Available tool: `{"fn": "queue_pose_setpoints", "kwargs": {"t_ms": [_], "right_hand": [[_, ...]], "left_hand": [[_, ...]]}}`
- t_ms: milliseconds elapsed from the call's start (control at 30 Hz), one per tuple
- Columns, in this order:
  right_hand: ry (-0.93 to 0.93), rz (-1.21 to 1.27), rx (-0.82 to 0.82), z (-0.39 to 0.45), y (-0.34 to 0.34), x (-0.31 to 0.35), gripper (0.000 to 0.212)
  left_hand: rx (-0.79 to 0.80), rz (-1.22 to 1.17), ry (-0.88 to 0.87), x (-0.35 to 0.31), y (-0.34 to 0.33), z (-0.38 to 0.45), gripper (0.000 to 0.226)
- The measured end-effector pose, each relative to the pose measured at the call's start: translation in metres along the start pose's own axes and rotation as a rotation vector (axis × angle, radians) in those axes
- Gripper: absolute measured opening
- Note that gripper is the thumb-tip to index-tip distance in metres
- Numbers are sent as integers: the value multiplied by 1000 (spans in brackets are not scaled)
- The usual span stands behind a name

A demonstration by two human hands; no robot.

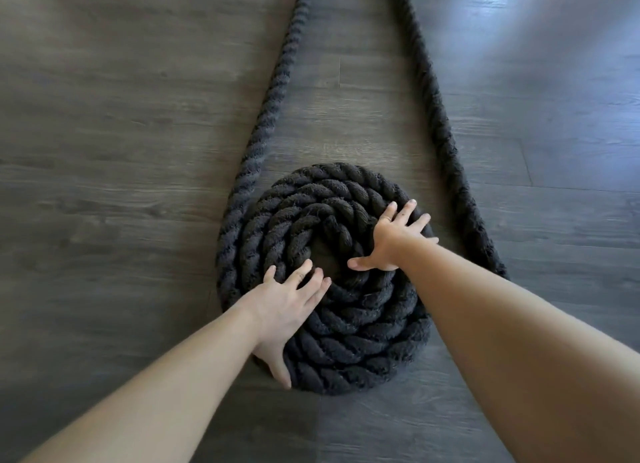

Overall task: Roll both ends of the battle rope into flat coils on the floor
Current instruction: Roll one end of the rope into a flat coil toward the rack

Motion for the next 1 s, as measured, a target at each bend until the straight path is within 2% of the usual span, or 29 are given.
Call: {"fn": "queue_pose_setpoints", "kwargs": {"t_ms": [100,167,233,300,433,533,700,800,1000], "right_hand": [[-51,95,-79,-9,-1,5,145],[-227,262,-142,-29,-16,2,134],[-408,440,-121,-52,-40,0,128],[-482,532,-75,-61,-52,3,128],[-497,594,-91,-42,-27,3,138],[-526,592,-55,-21,-14,-1,144],[-552,683,-110,-7,-23,1,144],[-539,665,-83,-9,-22,-1,143],[-551,619,-58,-4,-19,-1,146]], "left_hand": [[-4,-41,29,3,2,3,164],[2,-96,57,3,6,6,164],[27,-182,94,3,15,9,164],[26,-226,137,3,26,16,164],[40,-202,197,3,43,35,162],[-2,-100,172,4,49,47,159],[-34,5,-158,75,49,58,160],[6,93,-158,115,40,61,166],[10,76,-132,113,35,67,169]]}}
Point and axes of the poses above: each hand's wrist, its own z-axis towards the middle knuckle, its own y-axis out of the back of the hand, x = y × z, the point moved 5 cm from there along z, towards the middle knuckle, and after that the axes turned 10 degrees about y, right-handed, at the moved point
